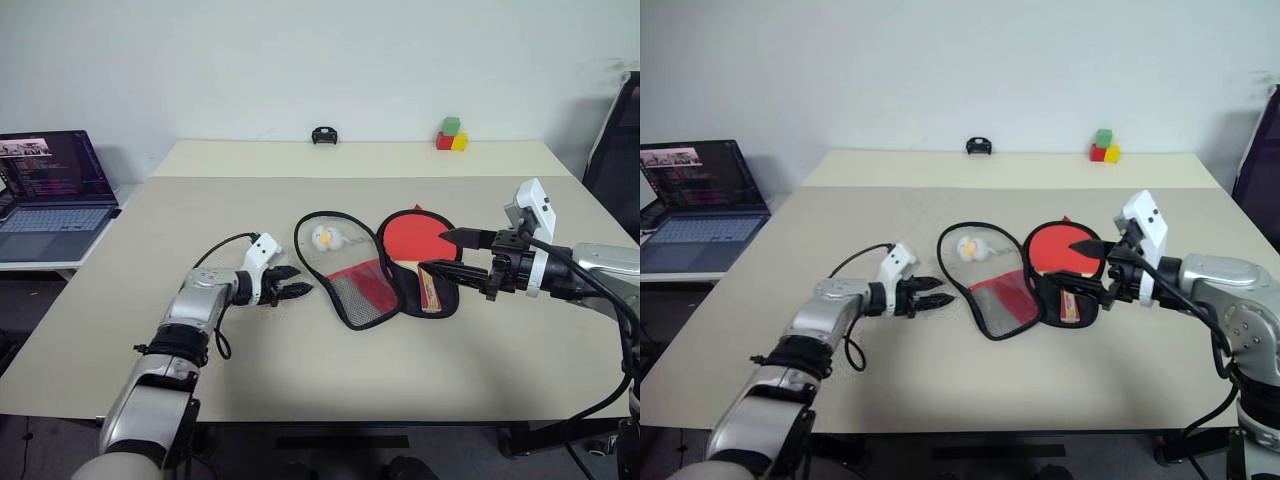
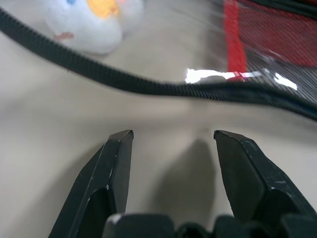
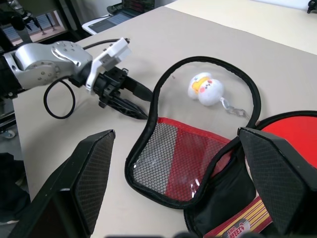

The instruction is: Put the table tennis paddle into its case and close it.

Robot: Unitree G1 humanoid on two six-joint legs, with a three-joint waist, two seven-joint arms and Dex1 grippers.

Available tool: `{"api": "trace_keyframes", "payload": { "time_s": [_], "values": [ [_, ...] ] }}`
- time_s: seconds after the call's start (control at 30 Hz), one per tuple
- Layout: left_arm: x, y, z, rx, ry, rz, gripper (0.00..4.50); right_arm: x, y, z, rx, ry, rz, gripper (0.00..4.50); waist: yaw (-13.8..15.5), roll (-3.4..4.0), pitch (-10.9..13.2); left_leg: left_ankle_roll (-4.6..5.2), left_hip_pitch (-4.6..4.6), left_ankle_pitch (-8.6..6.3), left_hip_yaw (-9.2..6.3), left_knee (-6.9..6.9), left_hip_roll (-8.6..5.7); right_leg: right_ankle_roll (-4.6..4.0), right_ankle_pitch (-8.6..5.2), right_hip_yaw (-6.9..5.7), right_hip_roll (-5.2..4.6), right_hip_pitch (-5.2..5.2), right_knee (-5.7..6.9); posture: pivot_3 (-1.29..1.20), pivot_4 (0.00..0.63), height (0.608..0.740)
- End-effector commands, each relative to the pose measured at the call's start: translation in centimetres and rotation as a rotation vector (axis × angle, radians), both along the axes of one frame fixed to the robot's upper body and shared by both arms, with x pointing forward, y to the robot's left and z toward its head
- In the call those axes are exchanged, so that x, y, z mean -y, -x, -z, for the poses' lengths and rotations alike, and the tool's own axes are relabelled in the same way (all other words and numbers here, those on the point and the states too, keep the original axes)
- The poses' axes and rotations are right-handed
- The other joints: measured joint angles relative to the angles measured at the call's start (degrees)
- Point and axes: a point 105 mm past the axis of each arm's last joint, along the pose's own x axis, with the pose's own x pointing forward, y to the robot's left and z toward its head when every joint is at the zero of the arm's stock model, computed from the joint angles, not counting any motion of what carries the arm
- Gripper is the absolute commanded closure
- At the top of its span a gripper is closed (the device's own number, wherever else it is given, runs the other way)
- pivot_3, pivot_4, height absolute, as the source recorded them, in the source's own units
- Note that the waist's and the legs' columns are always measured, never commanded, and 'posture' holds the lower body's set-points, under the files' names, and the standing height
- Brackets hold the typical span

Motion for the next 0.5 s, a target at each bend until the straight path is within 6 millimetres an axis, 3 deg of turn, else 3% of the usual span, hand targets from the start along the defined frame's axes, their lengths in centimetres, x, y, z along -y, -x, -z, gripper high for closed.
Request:
{"api": "trace_keyframes", "payload": {
  "time_s": [0.03,0.23,0.37,0.5],
  "values": [
    [1.3,-0.9,-1.3,0.062,0.008,0.015,1.66,0.0,0.3,-0.9,0.052,-0.006,0.001,0.16,0.0,-0.01,0.0,0.0,0.0,0.0,0.0,0.0,0.0,0.0,0.0,0.0,0.0,0.0,0.0,0.0,0.15,0.74],
    [3.6,-1.1,-1.8,0.07,0.016,0.092,1.66,0.2,0.5,-0.7,0.052,-0.002,0.013,0.16,-0.04,-0.02,0.01,0.0,0.0,0.0,0.01,0.0,0.0,0.0,0.0,-0.01,0.0,0.0,0.01,0.0,0.15,0.74],
    [5.0,-1.4,-3.9,0.121,0.033,0.142,1.66,0.8,0.6,-0.9,0.057,0.0,0.033,0.16,0.07,-0.06,0.03,0.0,-0.02,0.0,0.01,0.01,-0.01,0.0,0.0,-0.01,0.0,0.0,0.01,0.0,0.15,0.74],
    [7.9,-1.5,-7.5,0.186,0.096,0.24,1.66,1.1,0.9,-1.1,0.061,-0.007,0.049,0.16,0.19,-0.1,0.05,0.0,-0.05,0.0,0.0,0.02,-0.01,0.0,0.0,-0.03,0.0,0.0,0.0,0.0,0.15,0.74]
  ]
}}
